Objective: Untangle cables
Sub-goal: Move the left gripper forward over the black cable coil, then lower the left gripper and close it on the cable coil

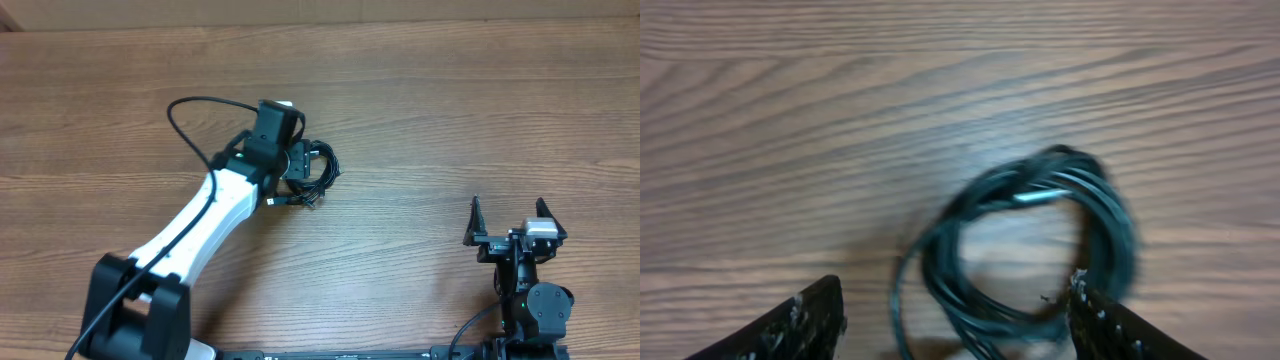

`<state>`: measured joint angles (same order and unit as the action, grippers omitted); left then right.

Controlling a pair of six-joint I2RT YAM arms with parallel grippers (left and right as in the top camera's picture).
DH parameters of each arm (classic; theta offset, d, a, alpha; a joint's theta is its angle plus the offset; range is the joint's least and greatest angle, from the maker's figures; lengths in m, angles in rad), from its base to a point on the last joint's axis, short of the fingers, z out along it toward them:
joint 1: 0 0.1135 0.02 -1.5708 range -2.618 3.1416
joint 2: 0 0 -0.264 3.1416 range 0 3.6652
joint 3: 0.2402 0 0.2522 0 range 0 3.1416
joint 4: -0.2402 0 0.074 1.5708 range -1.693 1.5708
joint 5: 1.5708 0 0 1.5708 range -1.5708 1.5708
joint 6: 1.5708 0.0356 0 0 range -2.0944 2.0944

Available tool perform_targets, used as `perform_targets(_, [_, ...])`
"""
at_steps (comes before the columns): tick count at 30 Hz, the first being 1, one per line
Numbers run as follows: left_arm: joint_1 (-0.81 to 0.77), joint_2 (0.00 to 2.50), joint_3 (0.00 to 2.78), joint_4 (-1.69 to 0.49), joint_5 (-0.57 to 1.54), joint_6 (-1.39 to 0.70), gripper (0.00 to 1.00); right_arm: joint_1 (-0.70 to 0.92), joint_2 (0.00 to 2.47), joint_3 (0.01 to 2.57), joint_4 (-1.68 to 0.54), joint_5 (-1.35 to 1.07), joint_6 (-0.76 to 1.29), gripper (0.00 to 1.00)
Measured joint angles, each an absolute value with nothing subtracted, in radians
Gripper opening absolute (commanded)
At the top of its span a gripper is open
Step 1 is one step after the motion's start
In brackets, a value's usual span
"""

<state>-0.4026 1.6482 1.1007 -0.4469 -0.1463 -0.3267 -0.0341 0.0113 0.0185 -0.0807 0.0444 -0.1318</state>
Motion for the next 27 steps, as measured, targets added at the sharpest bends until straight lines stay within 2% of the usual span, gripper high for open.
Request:
perform_targets(5, [-0.404,1.739,1.101,-0.402,-0.230,-0.266,0.61,-0.034,0.011,0.019,-0.081,0.044,-0.132,1.00])
perform_targets(11, [-0.405,1.818,1.101,-0.349,-0.247,-0.211,0.60,-0.034,0.011,0.019,-0.081,0.044,-0.131,1.00])
perform_targets(16, [-0.405,1.880,1.101,-0.345,-0.203,-0.194,0.41,-0.034,0.011,0.019,-0.081,0.044,-0.131,1.00])
perform_targets(19, [-0.405,1.914,1.105,-0.342,-0.190,-0.191,0.10,-0.034,0.011,0.019,-0.080,0.045,-0.131,1.00])
perform_targets(20, [-0.405,1.917,1.111,-0.343,-0.186,-0.185,0.04,-0.034,0.011,0.019,-0.081,0.045,-0.131,1.00])
perform_targets(27, [-0.405,1.921,1.151,-0.428,-0.186,-0.189,0.04,-0.034,0.011,0.019,-0.081,0.044,-0.131,1.00])
